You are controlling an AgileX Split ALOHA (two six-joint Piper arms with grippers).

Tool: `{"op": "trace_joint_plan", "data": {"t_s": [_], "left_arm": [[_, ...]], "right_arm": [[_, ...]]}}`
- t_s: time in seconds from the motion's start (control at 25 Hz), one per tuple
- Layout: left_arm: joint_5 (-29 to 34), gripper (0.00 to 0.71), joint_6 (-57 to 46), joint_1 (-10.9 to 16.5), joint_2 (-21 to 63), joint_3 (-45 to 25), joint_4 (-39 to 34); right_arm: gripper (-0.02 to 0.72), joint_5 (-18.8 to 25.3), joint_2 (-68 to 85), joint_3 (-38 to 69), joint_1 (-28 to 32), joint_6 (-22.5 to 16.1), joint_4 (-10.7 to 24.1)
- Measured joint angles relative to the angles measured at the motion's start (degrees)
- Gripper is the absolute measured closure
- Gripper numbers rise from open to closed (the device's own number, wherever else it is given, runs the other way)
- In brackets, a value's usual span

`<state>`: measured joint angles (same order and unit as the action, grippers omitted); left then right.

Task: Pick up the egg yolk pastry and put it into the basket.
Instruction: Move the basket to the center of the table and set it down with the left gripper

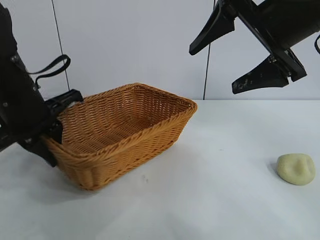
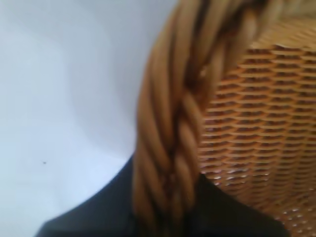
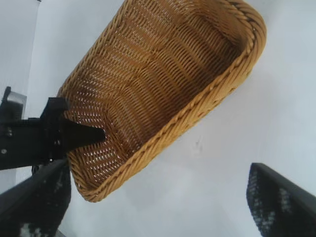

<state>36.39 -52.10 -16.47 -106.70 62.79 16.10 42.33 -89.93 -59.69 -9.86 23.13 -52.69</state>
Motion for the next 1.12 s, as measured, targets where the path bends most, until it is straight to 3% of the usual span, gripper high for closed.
{"op": "trace_joint_plan", "data": {"t_s": [0.2,0.32,0.6,0.8,0.92,1.12], "left_arm": [[5.0,0.625,14.9,5.5,-0.1,6.8,3.9],[8.2,0.625,21.6,6.6,-0.3,9.6,3.7],[16.7,0.625,31.4,6.2,-2.9,15.4,2.4],[23.7,0.626,38.9,3.1,-7.6,22.0,1.6],[23.7,0.626,39.8,1.4,-8.9,23.3,2.3],[22.2,0.626,40.0,1.1,-11.3,23.3,2.8]], "right_arm": [[0.014,0.0,0.0,0.0,0.0,0.0,0.0],[0.014,0.0,0.0,0.0,0.0,0.0,0.0],[0.014,0.0,0.0,0.0,0.0,0.0,0.0],[0.014,0.1,0.0,0.0,0.0,0.0,0.0],[0.014,0.1,0.0,0.0,0.0,0.0,0.0],[0.014,0.1,0.0,0.0,0.0,0.0,0.0]]}}
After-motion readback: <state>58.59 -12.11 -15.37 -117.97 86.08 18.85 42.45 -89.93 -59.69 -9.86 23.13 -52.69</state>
